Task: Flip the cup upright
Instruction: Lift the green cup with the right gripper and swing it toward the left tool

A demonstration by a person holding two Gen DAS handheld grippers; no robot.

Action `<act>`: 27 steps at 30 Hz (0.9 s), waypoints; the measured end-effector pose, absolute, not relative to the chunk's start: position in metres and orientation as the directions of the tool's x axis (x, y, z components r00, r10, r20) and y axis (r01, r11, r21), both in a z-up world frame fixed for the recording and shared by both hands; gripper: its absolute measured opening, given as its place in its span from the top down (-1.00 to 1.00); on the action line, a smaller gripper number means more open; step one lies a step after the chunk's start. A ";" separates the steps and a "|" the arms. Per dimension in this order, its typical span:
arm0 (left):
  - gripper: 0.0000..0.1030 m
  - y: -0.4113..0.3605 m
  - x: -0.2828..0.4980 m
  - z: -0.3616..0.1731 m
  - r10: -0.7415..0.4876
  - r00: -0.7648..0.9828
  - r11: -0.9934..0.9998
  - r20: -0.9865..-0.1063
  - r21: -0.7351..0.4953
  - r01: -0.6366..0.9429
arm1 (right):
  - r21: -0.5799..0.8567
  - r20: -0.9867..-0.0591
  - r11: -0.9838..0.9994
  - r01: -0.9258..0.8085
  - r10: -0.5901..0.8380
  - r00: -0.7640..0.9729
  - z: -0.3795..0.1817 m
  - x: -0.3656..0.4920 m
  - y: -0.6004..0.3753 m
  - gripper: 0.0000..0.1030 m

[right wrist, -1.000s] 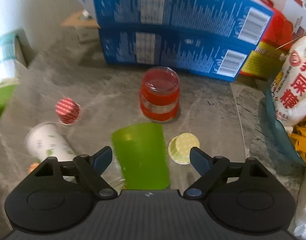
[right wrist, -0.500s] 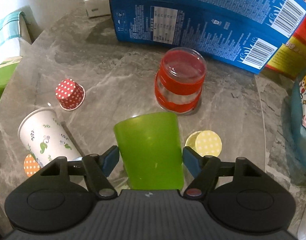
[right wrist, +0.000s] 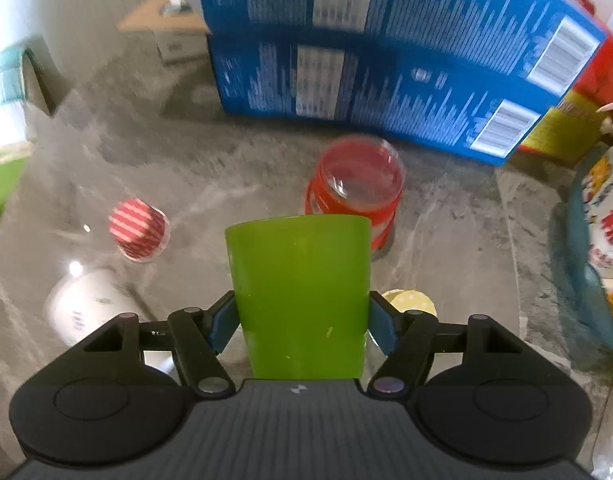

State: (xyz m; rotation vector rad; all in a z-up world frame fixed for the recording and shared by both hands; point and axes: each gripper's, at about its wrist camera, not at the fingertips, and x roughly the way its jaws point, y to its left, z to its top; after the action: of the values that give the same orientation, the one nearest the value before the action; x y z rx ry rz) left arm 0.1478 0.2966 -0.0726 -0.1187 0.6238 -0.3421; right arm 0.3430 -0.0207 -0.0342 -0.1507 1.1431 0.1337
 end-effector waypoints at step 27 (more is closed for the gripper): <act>-0.98 0.357 0.078 -0.068 -0.457 0.702 0.882 -0.547 -0.385 0.274 | 0.345 -0.899 0.938 -0.036 0.341 0.276 -0.087 0.143 0.087 -0.33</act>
State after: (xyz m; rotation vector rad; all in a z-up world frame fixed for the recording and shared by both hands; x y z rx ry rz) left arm 0.0781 0.3566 -0.0685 -0.2851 0.6804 -0.4127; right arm 0.1429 0.0865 -0.0865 0.2785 1.2705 0.2579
